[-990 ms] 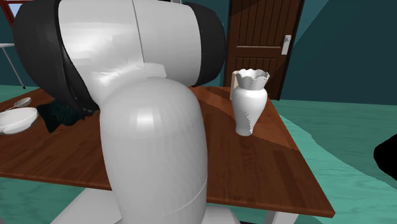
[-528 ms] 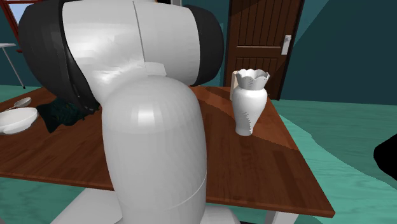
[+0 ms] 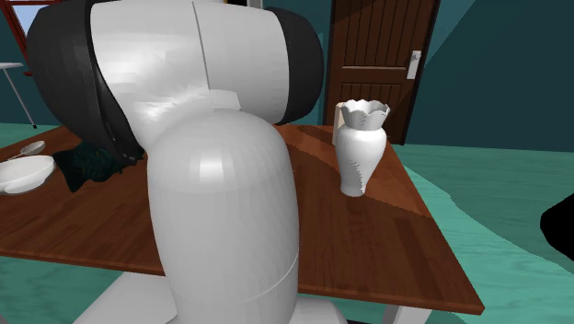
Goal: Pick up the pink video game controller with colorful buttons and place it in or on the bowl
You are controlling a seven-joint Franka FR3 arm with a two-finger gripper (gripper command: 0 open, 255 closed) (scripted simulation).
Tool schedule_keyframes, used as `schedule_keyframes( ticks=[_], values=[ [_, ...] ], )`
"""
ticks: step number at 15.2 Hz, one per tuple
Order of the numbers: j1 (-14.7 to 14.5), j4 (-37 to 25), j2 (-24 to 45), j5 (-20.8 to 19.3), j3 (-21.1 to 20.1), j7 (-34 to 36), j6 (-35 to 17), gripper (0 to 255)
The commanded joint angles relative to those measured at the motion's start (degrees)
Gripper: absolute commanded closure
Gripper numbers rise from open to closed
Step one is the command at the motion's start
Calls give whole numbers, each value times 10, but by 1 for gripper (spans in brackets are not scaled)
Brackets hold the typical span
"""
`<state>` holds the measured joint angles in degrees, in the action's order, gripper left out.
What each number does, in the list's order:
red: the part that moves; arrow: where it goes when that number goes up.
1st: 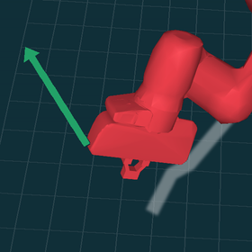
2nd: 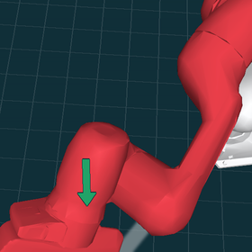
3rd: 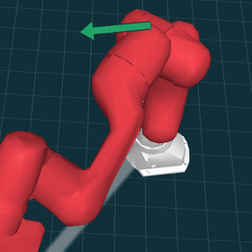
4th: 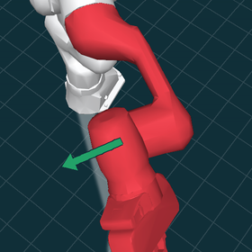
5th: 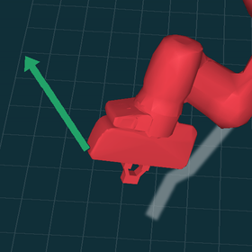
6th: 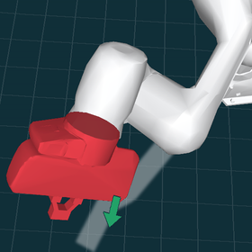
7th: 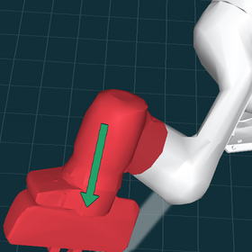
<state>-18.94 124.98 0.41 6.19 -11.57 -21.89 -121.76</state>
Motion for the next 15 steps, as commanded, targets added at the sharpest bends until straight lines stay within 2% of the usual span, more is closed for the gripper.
schedule_keyframes(
  ticks=[1, 7, 15],
  values=[
    [0, 0, 0, 0, 0, 0, 0, 255],
    [0, 0, 0, 0, 0, 0, 0, 255],
    [1, -34, -26, 2, 1, 2, 60, 255]
  ],
)
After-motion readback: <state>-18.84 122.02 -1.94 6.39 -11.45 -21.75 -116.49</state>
